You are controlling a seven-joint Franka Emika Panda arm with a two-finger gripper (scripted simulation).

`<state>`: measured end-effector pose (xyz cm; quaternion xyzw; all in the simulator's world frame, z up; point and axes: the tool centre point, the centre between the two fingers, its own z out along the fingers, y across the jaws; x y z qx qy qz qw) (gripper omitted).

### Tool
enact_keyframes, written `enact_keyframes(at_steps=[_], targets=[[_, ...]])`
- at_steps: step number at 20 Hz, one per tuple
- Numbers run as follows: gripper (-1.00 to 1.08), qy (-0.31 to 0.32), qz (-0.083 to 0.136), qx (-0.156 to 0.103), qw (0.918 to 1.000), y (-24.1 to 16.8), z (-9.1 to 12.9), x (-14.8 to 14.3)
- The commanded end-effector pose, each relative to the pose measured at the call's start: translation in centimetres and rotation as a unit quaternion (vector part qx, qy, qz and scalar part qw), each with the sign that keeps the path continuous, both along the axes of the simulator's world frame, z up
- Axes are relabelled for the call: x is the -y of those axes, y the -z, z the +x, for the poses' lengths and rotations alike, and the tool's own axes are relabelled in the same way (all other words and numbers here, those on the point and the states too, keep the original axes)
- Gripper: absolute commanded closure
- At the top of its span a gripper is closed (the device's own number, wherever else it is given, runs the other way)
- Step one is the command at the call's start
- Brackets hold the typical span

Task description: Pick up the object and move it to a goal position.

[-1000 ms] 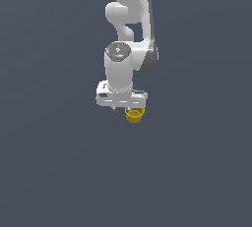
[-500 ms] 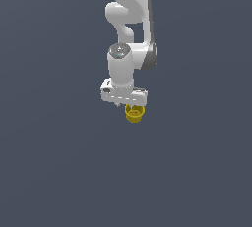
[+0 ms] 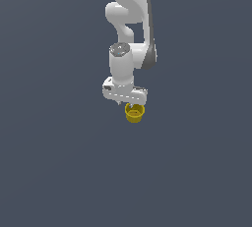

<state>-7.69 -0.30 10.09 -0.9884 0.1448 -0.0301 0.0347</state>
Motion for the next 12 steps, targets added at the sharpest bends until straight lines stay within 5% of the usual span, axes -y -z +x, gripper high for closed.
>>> enact_keyframes(at_steps=[1, 12], targets=[[-0.20, 0.000, 0.000, 0.000, 1.0000, 0.0, 0.0, 0.0], [-0.20, 0.002, 0.000, 0.001, 1.0000, 2.7, 0.0, -0.2]])
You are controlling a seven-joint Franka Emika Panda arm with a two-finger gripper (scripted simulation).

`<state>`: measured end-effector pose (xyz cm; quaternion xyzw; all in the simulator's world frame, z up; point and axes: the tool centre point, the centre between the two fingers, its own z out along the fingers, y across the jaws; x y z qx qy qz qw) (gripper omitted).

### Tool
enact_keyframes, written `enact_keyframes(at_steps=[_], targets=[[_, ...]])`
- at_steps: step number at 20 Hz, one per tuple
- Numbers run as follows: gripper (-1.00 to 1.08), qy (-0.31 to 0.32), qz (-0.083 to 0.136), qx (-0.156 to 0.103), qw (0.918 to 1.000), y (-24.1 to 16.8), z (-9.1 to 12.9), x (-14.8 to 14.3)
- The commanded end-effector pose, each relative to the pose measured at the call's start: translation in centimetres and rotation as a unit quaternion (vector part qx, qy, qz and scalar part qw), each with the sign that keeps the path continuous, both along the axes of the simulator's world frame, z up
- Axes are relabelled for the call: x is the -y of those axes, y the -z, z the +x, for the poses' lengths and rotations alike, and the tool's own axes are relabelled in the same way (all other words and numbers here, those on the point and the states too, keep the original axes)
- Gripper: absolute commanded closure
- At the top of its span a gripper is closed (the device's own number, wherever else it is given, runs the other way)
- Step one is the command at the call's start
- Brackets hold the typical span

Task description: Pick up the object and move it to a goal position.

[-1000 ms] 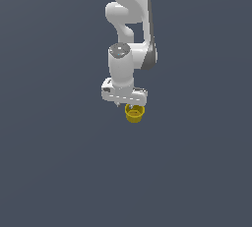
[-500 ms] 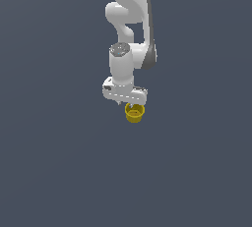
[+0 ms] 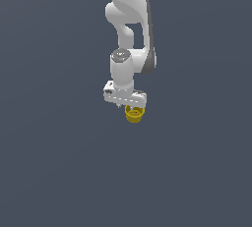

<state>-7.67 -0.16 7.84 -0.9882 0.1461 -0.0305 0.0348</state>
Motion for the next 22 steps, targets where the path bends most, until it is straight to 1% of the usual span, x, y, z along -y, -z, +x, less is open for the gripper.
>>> enact_keyframes(at_steps=[1, 3, 4, 16, 22], targets=[[-0.20, 0.001, 0.000, 0.000, 1.0000, 0.5, 0.0, 0.0], [-0.20, 0.001, 0.000, 0.000, 1.0000, 0.7, 0.0, 0.0], [1.08, 0.001, 0.000, 0.000, 1.0000, 0.7, 0.0, 0.0], [1.08, 0.000, 0.000, 0.001, 1.0000, 0.5, 0.0, 0.0], [1.08, 0.000, 0.000, 0.001, 1.0000, -1.0, -0.2, 0.6]])
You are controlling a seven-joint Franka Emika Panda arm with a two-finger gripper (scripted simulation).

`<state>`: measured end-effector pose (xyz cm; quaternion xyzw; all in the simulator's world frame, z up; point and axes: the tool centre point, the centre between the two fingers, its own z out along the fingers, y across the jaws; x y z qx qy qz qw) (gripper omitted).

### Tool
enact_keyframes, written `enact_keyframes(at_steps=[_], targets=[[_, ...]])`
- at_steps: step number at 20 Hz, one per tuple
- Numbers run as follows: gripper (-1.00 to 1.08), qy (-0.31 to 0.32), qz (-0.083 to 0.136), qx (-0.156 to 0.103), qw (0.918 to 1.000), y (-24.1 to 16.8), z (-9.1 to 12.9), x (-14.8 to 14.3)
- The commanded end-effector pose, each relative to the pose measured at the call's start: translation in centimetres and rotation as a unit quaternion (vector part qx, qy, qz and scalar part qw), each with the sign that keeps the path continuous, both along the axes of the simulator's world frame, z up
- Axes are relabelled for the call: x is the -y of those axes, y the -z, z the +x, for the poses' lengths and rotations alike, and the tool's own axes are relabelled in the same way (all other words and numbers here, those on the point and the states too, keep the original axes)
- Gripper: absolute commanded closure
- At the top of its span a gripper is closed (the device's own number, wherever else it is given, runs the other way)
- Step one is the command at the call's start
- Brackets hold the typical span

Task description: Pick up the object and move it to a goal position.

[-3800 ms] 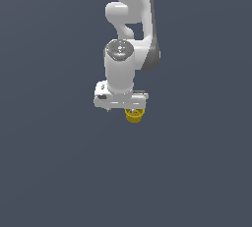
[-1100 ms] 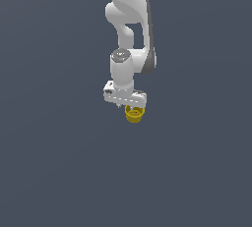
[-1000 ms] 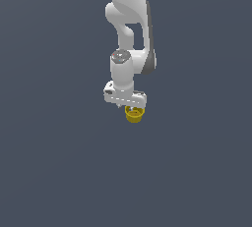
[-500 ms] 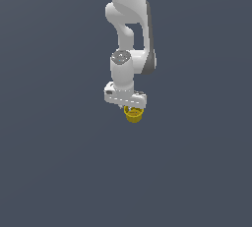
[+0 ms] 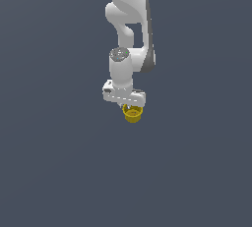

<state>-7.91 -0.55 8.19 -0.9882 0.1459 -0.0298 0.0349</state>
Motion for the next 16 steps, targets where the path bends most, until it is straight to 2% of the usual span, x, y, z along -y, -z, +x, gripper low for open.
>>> enact_keyframes(at_steps=[1, 8, 16], targets=[[1.08, 0.000, 0.000, 0.002, 1.0000, -1.0, 0.0, 0.4], [1.08, 0.000, 0.000, 0.002, 1.0000, -5.4, -0.6, 2.4], [1.08, 0.001, 0.000, 0.001, 1.0000, -13.0, -1.6, 5.9]])
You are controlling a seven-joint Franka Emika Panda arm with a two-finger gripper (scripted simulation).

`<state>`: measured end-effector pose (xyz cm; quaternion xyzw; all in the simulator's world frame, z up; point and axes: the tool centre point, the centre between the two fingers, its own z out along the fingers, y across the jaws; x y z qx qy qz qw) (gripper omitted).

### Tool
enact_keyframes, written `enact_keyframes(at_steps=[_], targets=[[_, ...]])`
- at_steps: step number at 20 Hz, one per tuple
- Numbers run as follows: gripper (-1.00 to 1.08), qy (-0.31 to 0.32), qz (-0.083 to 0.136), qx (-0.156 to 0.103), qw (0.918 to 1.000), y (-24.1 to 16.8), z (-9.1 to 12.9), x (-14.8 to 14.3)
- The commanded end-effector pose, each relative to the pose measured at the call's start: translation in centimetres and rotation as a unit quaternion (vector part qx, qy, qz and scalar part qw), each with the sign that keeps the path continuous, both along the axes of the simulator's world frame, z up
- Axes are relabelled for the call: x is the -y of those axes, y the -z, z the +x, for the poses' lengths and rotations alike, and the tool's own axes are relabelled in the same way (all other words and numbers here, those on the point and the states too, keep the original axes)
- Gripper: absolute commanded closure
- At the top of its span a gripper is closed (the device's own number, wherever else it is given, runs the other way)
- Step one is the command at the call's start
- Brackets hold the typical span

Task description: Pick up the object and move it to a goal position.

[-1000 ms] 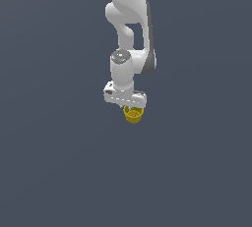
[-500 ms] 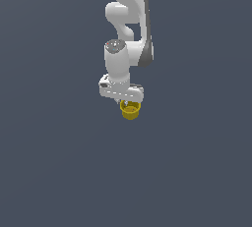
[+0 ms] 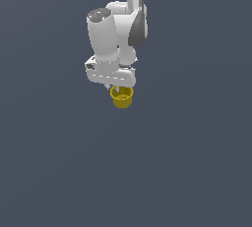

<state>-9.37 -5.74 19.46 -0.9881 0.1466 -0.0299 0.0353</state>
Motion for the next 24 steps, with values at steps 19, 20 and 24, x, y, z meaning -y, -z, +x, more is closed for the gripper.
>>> enact_keyframes(at_steps=[19, 20, 24], targets=[[1.08, 0.000, -0.001, 0.001, 1.0000, -18.2, -1.8, 8.4], [1.08, 0.000, -0.001, 0.001, 1.0000, -18.7, -1.8, 8.6], [1.08, 0.000, -0.001, 0.001, 1.0000, -20.2, -1.9, 9.3]])
